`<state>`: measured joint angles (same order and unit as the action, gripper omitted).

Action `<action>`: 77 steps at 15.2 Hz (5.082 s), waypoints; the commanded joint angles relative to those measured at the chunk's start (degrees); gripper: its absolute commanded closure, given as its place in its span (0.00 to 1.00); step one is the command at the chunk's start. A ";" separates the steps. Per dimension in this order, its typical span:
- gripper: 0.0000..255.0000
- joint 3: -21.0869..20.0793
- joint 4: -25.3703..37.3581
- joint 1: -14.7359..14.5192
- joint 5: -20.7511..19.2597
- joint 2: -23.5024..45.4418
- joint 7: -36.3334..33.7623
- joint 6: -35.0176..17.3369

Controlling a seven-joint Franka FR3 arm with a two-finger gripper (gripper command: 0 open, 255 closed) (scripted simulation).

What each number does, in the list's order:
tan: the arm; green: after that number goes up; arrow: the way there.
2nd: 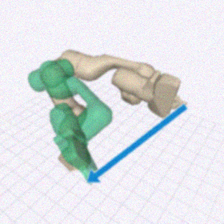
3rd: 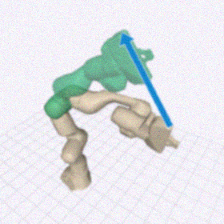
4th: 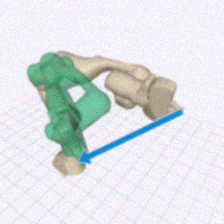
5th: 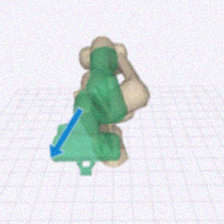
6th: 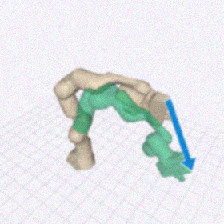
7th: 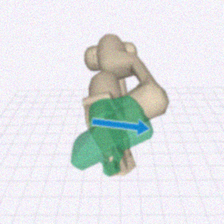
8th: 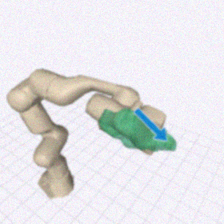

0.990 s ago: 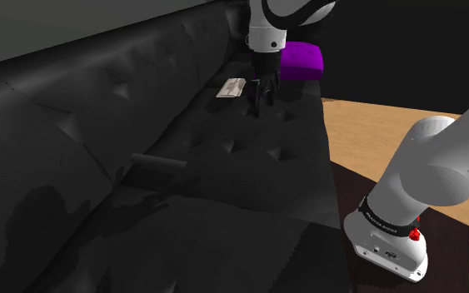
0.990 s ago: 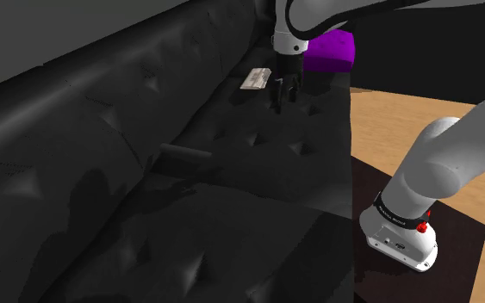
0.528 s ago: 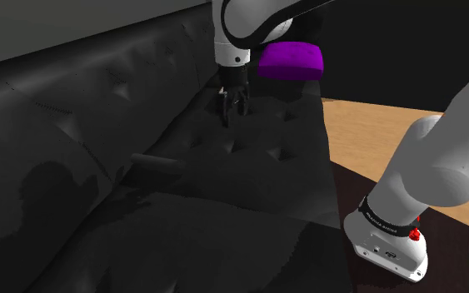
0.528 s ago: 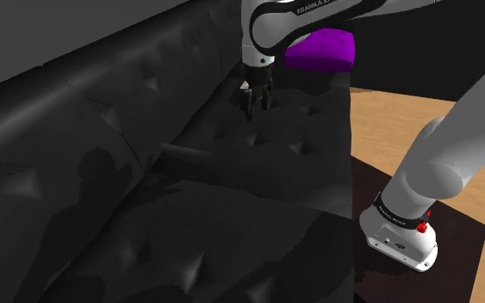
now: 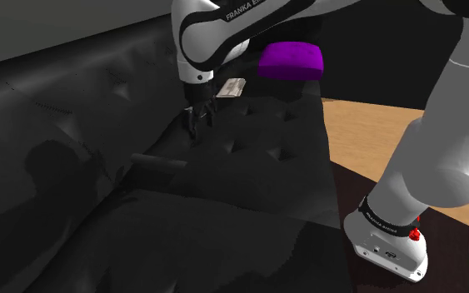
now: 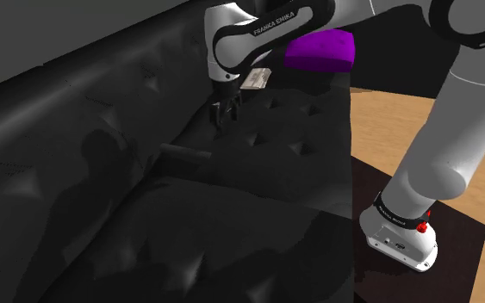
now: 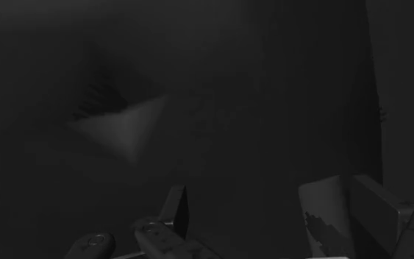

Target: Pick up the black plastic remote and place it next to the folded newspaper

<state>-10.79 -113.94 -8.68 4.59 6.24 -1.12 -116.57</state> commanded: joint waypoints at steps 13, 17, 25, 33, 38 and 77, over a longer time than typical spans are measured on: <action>0.00 -1.90 26.92 -6.79 -5.70 25.92 -2.98 -0.27; 0.00 -1.80 25.59 -7.00 -5.91 27.09 -3.10 -2.76; 0.00 -1.75 25.14 -7.08 -6.00 27.60 -3.15 -3.72; 1.00 -1.75 24.94 -7.02 -5.97 27.44 -3.11 -3.76; 1.00 -1.79 25.37 -7.06 -5.95 27.24 -3.16 -3.14; 1.00 4.74 18.24 11.58 -1.72 11.88 22.06 6.70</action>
<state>-6.56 -96.12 1.95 2.82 17.88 19.41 -110.16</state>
